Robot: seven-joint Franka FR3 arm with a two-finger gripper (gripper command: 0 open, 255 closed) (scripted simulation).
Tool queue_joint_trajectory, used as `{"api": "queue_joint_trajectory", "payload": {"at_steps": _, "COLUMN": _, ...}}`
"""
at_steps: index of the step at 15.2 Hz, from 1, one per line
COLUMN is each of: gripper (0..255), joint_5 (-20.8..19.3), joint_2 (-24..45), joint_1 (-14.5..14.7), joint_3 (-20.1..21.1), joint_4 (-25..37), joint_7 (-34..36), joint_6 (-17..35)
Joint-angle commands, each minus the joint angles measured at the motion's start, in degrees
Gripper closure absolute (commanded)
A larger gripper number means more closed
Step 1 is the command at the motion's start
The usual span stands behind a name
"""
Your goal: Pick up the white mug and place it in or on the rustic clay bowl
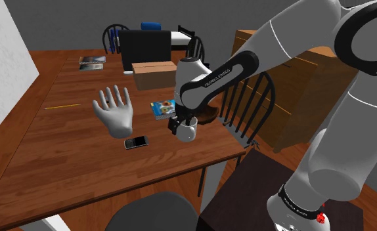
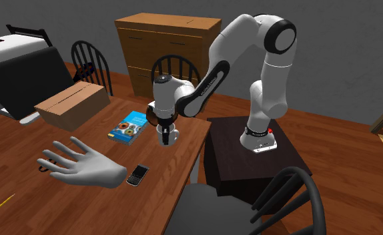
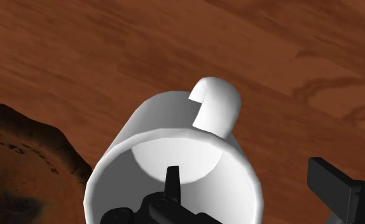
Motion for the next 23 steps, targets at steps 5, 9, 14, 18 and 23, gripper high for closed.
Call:
{"api": "queue_joint_trajectory", "payload": {"at_steps": 5, "gripper": 0, "joint_5": 0.0, "joint_2": 0.1, "joint_1": 0.0, "joint_3": 0.0, "joint_4": -0.1, "joint_7": 0.0, "joint_6": 0.2}}
{"api": "queue_joint_trajectory", "payload": {"at_steps": 9, "gripper": 255, "joint_5": 0.0, "joint_2": 0.1, "joint_1": 0.0, "joint_3": 0.0, "joint_4": -0.1, "joint_7": 0.0, "joint_6": 0.2}}
{"api": "queue_joint_trajectory", "payload": {"at_steps": 14, "gripper": 255, "joint_5": 0.0, "joint_2": 0.1, "joint_1": 0.0, "joint_3": 0.0, "joint_4": -0.1, "joint_7": 0.0, "joint_6": 0.2}}
{"api": "queue_joint_trajectory", "payload": {"at_steps": 18, "gripper": 255, "joint_5": 0.2, "joint_2": -1.0, "joint_1": 0.0, "joint_3": 0.0, "joint_4": 0.4, "joint_7": -0.2, "joint_6": -1.4}}
{"api": "queue_joint_trajectory", "payload": {"at_steps": 23, "gripper": 255, "joint_5": 0.6, "joint_2": -3.5, "joint_1": 0.0, "joint_3": 0.0, "joint_4": 1.8, "joint_7": -0.5, "joint_6": -5.2}}
